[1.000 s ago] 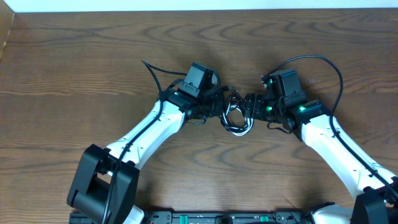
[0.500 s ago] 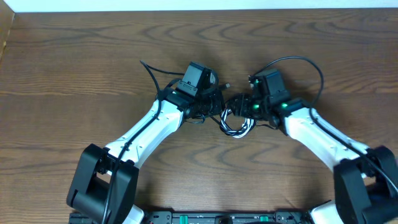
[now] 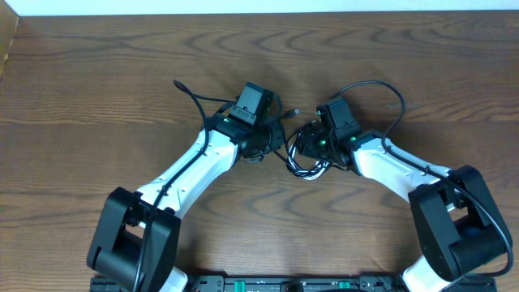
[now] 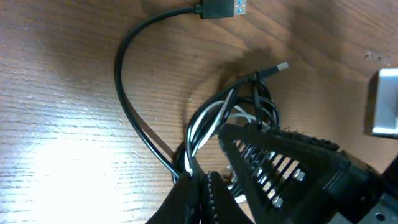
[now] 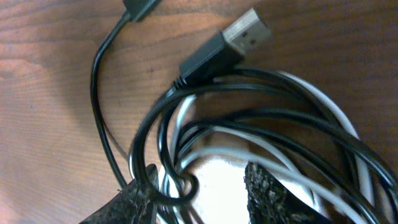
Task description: Untangle cables
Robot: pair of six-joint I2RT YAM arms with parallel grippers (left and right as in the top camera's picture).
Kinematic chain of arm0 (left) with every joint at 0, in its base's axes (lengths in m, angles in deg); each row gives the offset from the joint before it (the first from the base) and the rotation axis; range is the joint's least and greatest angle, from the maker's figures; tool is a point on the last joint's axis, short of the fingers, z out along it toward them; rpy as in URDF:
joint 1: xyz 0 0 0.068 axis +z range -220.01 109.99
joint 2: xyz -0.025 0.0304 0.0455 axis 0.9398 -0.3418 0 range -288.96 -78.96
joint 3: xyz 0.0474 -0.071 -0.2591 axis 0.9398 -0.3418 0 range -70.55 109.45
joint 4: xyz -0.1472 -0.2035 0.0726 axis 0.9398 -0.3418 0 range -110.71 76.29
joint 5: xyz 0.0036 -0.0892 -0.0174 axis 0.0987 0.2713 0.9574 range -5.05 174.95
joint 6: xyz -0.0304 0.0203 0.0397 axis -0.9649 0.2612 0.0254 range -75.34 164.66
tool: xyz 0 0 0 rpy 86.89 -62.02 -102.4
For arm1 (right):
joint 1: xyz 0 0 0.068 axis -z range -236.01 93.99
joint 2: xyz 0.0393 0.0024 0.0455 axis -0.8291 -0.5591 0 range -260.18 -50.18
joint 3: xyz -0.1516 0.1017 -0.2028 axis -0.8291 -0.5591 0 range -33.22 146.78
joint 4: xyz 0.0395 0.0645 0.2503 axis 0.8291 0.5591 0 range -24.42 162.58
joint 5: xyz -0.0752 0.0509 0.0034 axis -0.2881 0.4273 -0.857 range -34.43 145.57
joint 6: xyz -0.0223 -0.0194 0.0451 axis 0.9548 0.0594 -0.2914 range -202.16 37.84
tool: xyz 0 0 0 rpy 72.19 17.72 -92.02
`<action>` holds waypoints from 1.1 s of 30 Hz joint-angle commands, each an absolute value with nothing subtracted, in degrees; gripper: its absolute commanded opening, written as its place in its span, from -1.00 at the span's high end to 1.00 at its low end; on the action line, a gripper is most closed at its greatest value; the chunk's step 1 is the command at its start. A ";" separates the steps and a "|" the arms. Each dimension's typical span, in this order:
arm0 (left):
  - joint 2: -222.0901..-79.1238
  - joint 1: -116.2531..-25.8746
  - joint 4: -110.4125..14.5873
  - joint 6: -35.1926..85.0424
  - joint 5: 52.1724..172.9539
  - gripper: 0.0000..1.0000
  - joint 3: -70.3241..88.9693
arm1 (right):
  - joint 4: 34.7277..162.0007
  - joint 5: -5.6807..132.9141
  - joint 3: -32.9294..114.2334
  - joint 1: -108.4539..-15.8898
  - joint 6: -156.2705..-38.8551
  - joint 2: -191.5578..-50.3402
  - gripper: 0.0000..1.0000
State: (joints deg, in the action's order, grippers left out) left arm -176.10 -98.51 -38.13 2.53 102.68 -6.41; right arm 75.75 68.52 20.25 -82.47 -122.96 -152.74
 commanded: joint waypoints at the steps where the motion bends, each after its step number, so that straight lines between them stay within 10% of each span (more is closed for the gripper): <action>1: -178.81 -98.16 -38.37 2.38 100.65 0.80 -6.57 | 73.96 64.59 20.34 -84.30 -123.49 -155.63 0.20; 9: -182.57 -98.16 -36.93 2.40 100.26 0.78 -6.57 | 72.61 59.98 20.34 -85.68 -124.58 -159.28 0.53; 11: -182.59 -98.16 -36.95 2.40 100.28 0.68 -6.57 | 72.63 60.15 20.34 -85.68 -124.56 -159.28 0.98; 22: -182.57 -98.16 -31.09 16.78 118.77 -0.04 -6.57 | 74.59 95.12 20.36 -74.23 -107.97 -144.94 0.98; 33: -182.59 -98.51 -30.72 16.52 119.69 -0.36 -6.57 | 78.53 98.47 20.34 -71.36 -107.62 -144.04 0.98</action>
